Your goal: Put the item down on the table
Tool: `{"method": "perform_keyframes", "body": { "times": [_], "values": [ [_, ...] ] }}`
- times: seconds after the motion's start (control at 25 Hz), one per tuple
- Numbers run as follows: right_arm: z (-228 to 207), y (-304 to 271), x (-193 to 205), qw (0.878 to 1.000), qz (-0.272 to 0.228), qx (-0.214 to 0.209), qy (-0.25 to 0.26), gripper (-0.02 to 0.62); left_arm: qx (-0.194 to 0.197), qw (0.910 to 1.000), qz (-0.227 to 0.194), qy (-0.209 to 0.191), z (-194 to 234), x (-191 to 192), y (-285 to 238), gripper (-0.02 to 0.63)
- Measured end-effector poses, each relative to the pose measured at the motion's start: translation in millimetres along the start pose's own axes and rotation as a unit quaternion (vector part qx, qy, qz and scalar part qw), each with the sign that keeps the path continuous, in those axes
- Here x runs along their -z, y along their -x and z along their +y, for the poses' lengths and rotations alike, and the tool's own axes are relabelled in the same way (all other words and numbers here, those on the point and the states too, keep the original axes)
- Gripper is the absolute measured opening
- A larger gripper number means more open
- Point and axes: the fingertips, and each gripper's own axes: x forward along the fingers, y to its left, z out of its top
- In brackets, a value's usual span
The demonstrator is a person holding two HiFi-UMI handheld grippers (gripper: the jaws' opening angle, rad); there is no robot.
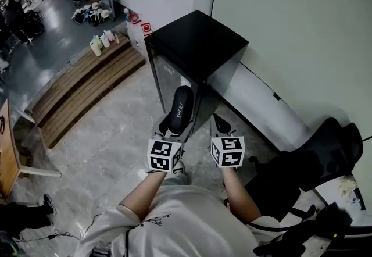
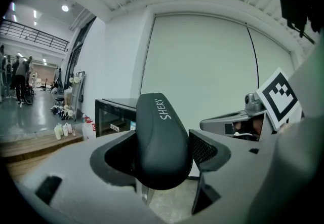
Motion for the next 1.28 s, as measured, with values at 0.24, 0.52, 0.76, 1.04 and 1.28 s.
{"method": "perform_keyframes", "body": {
  "times": [0.24,0.52,0.76,1.04,1.28],
  "values": [
    [-9.6,-42.7,-52.7,1.0,-0.025,0.013,0.008,0.002,0.015,0.9995,-0.016,-0.021,36.4,-40.8,-38.5,0.336],
    [-37.2,-77.6,-89.2,0.999,-0.036,0.012,0.017,0.002,0.017,0.9995,0.013,-0.025,48.4,-56.2,-81.7,0.336],
    [-47.2,-95.4,-95.7,0.999,-0.035,-0.001,0.017,0.002,0.003,0.9997,0.017,-0.015,54.7,-61.6,-93.5,0.336],
    [-61.3,-107.8,-118.2,0.998,-0.047,-0.015,0.03,0.002,0.014,0.9993,0.013,-0.032,58.5,-88.0,-117.9,0.336],
    [-83.7,-132.7,-168.3,0.996,-0.06,-0.025,0.053,0.002,0.03,0.996,0.022,-0.082,78.7,-141.5,-161.7,0.336]
  ]
}}
